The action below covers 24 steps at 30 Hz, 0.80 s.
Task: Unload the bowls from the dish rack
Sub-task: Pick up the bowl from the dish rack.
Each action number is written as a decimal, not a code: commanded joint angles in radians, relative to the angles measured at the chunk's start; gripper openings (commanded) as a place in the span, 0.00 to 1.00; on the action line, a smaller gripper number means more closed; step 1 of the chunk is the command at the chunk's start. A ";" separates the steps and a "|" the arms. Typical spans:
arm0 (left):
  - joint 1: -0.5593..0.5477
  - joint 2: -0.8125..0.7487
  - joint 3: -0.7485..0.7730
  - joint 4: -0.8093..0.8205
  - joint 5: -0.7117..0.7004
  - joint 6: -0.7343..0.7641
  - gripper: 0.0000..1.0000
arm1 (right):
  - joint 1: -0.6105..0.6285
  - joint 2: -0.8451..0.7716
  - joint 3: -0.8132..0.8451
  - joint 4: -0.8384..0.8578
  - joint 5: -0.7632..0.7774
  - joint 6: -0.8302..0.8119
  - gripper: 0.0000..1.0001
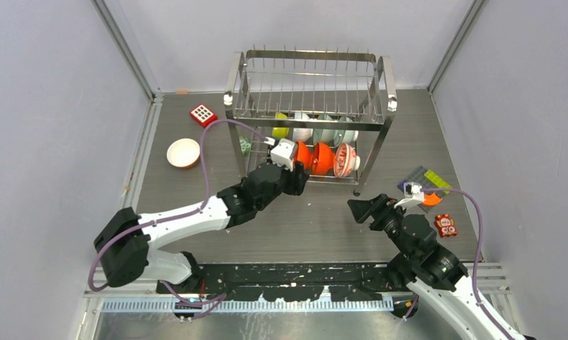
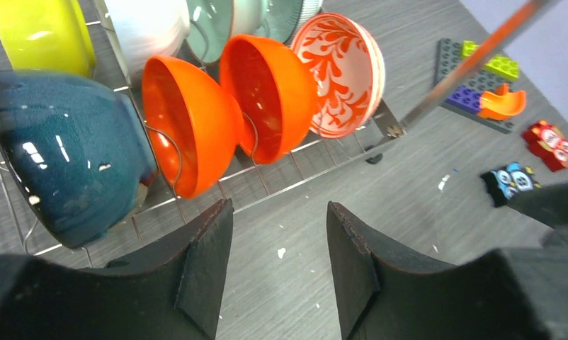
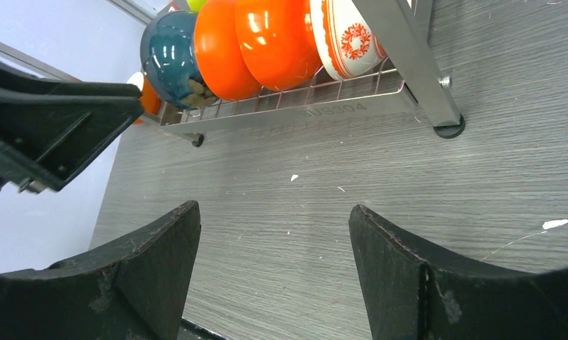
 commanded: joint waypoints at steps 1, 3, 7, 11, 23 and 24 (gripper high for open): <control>0.001 0.094 0.108 -0.078 -0.094 0.015 0.52 | 0.006 -0.028 0.007 -0.011 0.008 0.033 0.81; 0.001 0.136 0.143 -0.089 -0.092 0.025 0.51 | 0.005 -0.039 0.009 -0.023 0.002 0.039 0.81; 0.002 0.196 0.183 -0.081 -0.100 0.054 0.51 | 0.006 -0.057 0.010 -0.050 -0.007 0.046 0.81; 0.019 0.241 0.220 -0.104 -0.103 0.072 0.51 | 0.005 -0.059 0.007 -0.055 -0.014 0.046 0.81; 0.079 0.253 0.238 -0.103 -0.086 0.086 0.54 | 0.005 -0.057 -0.010 -0.040 -0.016 0.046 0.81; 0.086 0.261 0.244 -0.109 -0.071 0.085 0.54 | 0.006 -0.057 -0.011 -0.038 -0.014 0.046 0.81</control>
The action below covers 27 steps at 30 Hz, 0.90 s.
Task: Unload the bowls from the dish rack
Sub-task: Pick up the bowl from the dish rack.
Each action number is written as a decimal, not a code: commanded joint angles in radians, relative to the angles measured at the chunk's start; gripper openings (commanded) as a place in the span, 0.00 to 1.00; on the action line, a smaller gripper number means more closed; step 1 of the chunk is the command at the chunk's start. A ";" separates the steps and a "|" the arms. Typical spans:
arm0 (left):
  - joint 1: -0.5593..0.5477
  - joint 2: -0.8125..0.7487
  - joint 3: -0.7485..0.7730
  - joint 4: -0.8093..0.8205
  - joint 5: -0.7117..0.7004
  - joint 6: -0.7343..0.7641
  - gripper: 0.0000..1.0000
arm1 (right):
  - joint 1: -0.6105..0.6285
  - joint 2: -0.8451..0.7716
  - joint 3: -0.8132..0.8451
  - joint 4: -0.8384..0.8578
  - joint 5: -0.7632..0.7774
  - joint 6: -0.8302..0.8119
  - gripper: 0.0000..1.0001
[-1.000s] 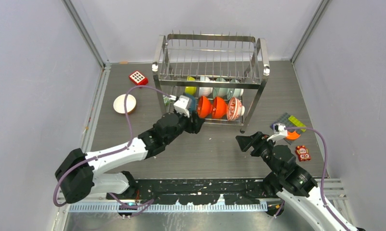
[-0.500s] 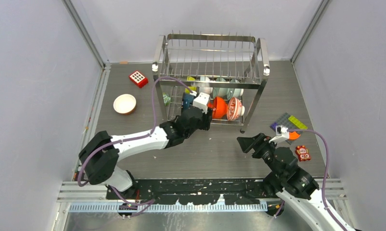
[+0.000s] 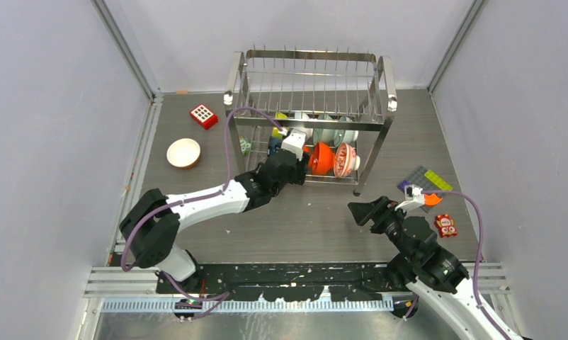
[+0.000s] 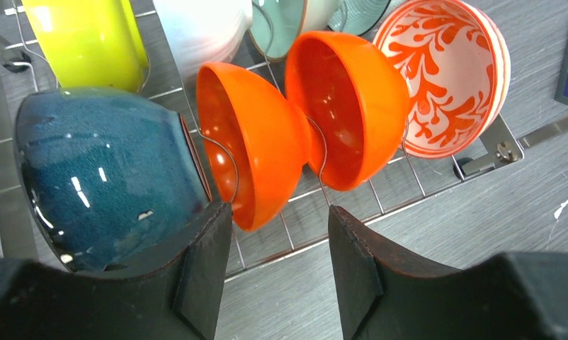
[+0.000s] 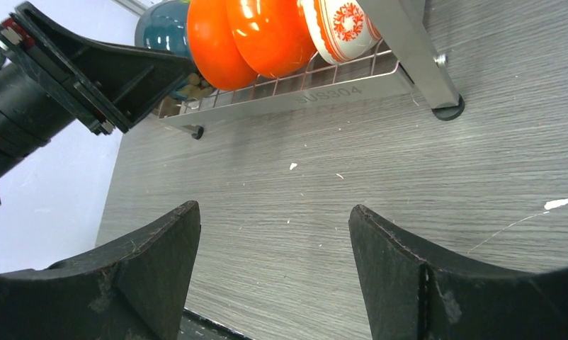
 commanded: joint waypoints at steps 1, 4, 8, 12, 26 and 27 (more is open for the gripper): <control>0.034 0.020 0.064 0.002 0.031 0.013 0.53 | 0.006 -0.008 -0.009 0.020 -0.001 0.005 0.81; 0.044 0.047 0.085 -0.010 0.058 0.018 0.52 | 0.005 -0.010 -0.010 0.024 0.000 0.005 0.80; 0.070 0.075 0.098 -0.004 0.104 0.005 0.49 | 0.006 -0.009 -0.010 0.023 0.002 0.005 0.81; 0.094 0.085 0.099 0.010 0.151 -0.014 0.47 | 0.005 -0.008 -0.009 0.022 0.002 0.006 0.81; 0.102 0.001 -0.137 0.321 0.112 -0.109 0.45 | 0.006 -0.002 0.003 0.055 0.038 0.011 0.81; 0.099 -0.011 -0.154 0.339 0.111 -0.108 0.45 | 0.006 0.004 0.011 0.060 0.049 0.010 0.81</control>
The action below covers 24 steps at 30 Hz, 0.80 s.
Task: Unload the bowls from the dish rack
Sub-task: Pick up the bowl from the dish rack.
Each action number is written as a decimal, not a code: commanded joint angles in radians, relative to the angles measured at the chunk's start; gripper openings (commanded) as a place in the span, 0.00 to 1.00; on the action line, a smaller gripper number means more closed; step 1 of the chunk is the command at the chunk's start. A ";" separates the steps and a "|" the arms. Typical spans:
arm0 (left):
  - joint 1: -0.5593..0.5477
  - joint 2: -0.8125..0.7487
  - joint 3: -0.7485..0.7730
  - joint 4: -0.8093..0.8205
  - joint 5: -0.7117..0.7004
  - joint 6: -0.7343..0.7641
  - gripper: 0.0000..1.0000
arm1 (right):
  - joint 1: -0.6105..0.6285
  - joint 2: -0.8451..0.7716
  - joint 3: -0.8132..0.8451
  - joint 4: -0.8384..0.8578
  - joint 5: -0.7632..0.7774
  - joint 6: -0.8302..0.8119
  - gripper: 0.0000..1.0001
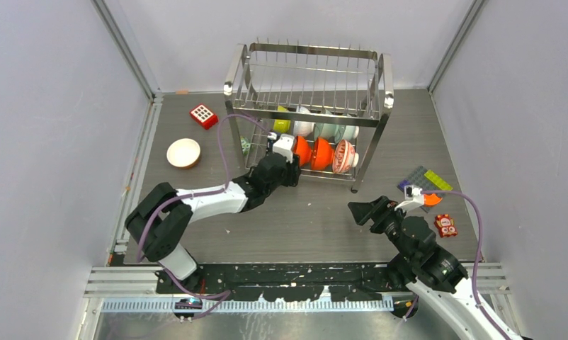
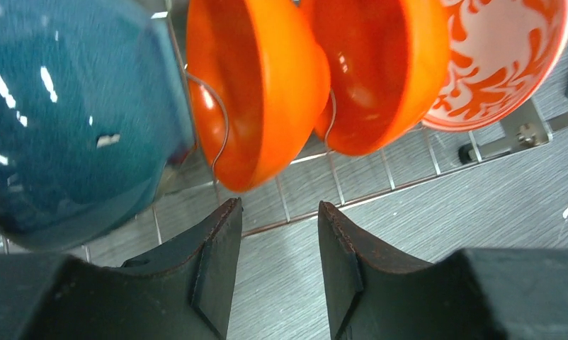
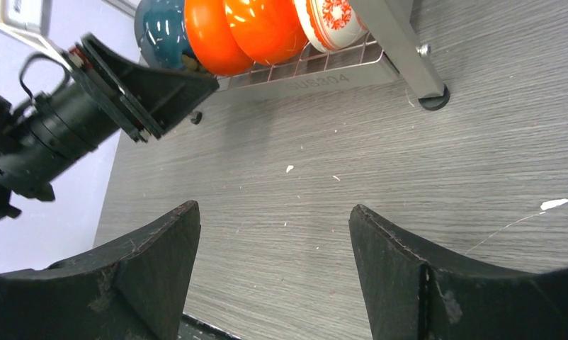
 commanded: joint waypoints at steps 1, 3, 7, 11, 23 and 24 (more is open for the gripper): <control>0.004 -0.087 -0.068 0.183 -0.031 -0.041 0.46 | 0.006 0.012 0.031 0.061 0.059 0.007 0.81; -0.019 -0.121 -0.105 0.235 -0.056 -0.013 0.47 | 0.005 0.032 0.047 0.077 0.090 -0.003 0.81; -0.057 -0.174 -0.205 0.422 -0.116 0.069 0.51 | 0.005 0.084 0.069 0.152 0.167 -0.037 0.81; -0.059 -0.162 -0.211 0.485 -0.127 0.139 0.56 | 0.005 0.176 0.084 0.242 0.266 -0.079 0.81; -0.057 0.097 -0.319 1.131 -0.109 0.160 0.51 | 0.005 0.277 0.029 0.490 0.306 -0.143 0.80; -0.057 0.100 -0.314 1.112 -0.115 0.152 0.51 | 0.006 0.287 0.029 0.498 0.299 -0.145 0.80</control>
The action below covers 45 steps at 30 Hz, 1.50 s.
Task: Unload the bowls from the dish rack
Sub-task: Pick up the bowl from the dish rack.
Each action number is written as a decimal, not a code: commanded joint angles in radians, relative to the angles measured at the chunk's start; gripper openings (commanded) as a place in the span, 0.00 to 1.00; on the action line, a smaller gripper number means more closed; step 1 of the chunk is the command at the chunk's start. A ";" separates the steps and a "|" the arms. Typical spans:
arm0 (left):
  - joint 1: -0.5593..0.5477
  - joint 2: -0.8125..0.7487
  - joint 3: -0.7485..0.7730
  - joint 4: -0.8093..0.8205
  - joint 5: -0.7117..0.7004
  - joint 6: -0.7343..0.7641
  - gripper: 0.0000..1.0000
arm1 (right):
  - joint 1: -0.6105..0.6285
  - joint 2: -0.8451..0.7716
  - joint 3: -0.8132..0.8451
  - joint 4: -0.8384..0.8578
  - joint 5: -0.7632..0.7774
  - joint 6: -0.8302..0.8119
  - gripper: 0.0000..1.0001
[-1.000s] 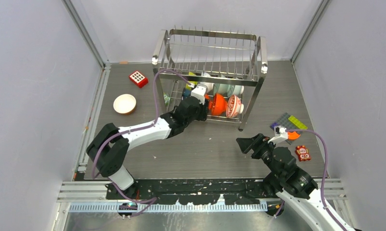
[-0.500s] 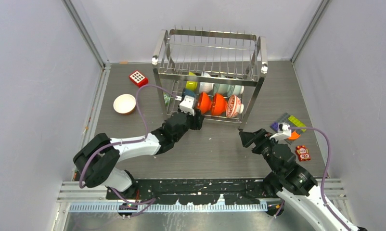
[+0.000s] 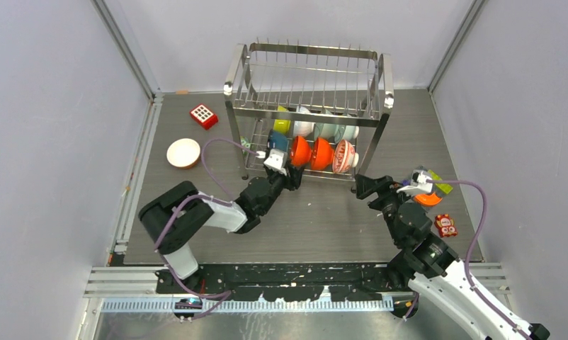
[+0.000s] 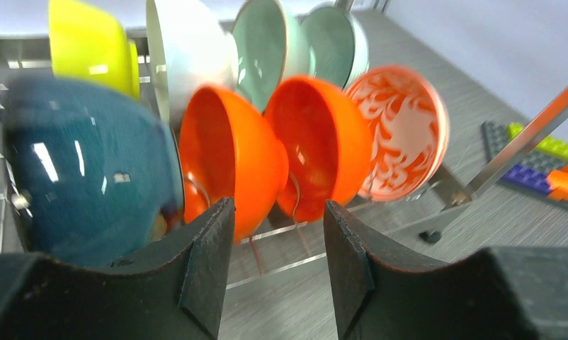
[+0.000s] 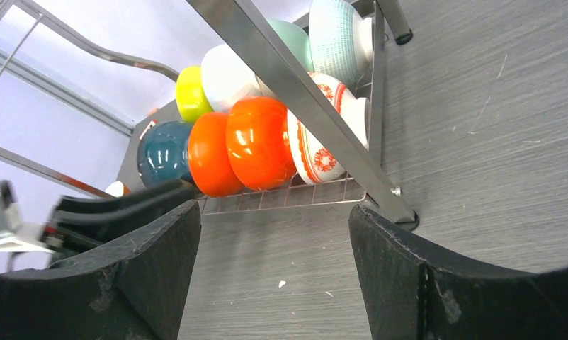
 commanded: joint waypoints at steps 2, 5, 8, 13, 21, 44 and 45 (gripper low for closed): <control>0.002 0.065 -0.006 0.227 -0.038 -0.011 0.51 | 0.006 0.032 -0.012 0.141 -0.002 -0.028 0.80; 0.008 0.064 -0.001 0.218 -0.037 -0.015 0.51 | 0.005 0.048 -0.006 0.152 -0.012 -0.037 0.80; 0.021 0.034 0.021 0.137 -0.029 -0.020 0.51 | 0.006 0.056 -0.006 0.158 -0.031 -0.040 0.80; 0.052 -0.043 0.122 -0.203 0.029 -0.047 0.48 | 0.005 0.024 -0.007 0.108 -0.047 -0.035 0.80; 0.076 -0.010 0.143 -0.223 0.054 -0.066 0.41 | 0.005 -0.053 -0.016 0.045 -0.053 -0.030 0.80; 0.122 0.097 0.204 -0.233 0.173 -0.177 0.29 | 0.005 -0.080 -0.030 0.019 -0.063 -0.010 0.80; 0.125 0.099 0.204 -0.234 0.180 -0.181 0.28 | 0.006 -0.080 -0.030 0.019 -0.064 -0.009 0.80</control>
